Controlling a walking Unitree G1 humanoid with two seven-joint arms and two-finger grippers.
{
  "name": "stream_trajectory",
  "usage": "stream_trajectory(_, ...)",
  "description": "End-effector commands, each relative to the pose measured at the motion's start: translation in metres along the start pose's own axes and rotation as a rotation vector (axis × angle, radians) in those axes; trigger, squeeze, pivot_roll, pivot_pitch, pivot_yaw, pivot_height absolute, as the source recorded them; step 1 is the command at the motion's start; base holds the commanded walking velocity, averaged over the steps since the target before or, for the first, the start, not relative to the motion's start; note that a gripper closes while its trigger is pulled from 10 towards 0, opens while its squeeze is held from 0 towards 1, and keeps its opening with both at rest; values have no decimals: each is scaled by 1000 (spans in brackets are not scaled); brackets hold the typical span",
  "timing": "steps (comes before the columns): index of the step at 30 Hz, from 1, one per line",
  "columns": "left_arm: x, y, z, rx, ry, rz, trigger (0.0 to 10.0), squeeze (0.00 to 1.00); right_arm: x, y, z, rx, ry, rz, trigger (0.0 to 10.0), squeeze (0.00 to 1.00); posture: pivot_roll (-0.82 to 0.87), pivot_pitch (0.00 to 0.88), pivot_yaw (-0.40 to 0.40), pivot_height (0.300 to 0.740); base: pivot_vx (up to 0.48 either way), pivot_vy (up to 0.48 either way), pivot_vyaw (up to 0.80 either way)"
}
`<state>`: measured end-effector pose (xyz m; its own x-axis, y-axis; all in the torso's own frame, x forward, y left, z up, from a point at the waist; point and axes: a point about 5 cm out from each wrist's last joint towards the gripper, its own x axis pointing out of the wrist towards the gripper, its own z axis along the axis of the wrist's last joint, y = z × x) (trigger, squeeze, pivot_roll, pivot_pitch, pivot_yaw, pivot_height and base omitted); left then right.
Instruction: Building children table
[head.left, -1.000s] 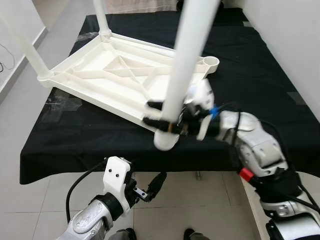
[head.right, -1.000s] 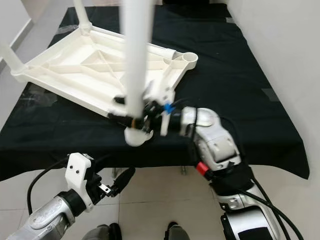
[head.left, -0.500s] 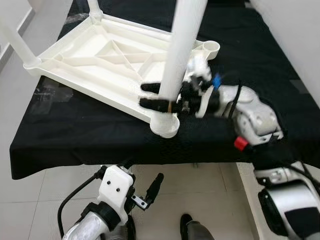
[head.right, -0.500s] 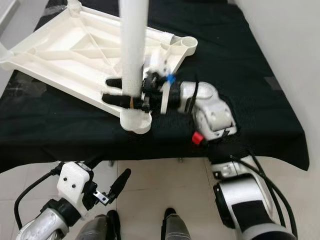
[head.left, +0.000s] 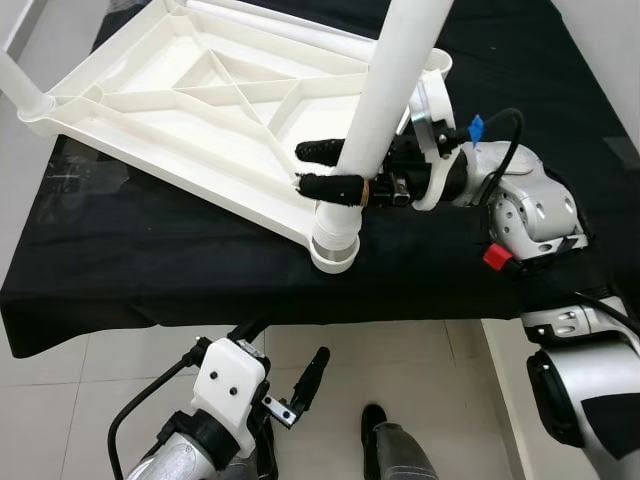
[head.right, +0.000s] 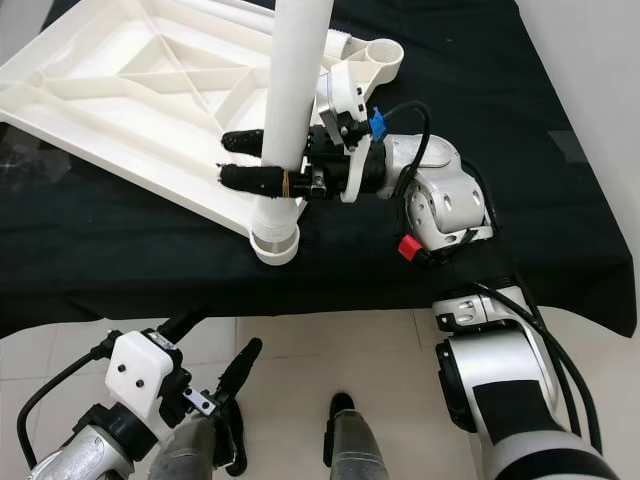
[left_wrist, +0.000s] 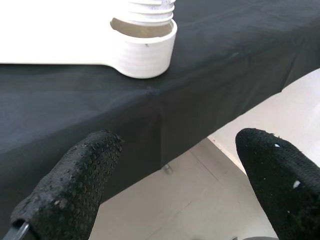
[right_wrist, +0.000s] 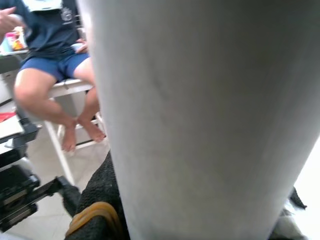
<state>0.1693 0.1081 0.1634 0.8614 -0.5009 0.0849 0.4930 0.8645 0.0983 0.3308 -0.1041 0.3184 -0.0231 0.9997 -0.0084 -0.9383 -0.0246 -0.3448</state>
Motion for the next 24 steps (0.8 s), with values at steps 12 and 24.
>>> stream_trajectory(12, -2, -2, -1, -1, 5, -21, 10000, 0, 27, 17, -12, -84, 121, 256, 10000, 0, 69, 435, 13, 740, 0, 0, 0)
stream_trajectory(24, -1, -3, 0, 0, 0, -20, 10000, 0, 19, -7, -15, -101, 199, 154, 10000, 0, 69, 444, 6, 740, 0, 0, 0)
